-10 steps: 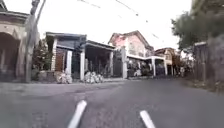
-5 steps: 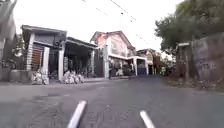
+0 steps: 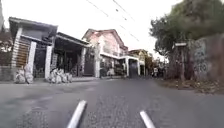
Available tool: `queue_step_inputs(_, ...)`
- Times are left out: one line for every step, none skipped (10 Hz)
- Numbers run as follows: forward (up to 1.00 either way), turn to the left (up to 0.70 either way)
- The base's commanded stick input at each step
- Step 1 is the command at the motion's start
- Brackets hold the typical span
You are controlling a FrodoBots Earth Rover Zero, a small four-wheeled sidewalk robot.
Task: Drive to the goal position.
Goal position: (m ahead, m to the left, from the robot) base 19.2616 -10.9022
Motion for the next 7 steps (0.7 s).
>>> queue_step_inputs(1.0,0.0)
queue_step_inputs(1.0,0.0)
queue_step_inputs(1.0,0.0)
queue_step_inputs(1.0,0.0)
queue_step_inputs(1.0,0.0)
queue_step_inputs(1.0,0.0)
queue_step_inputs(1.0,0.0)
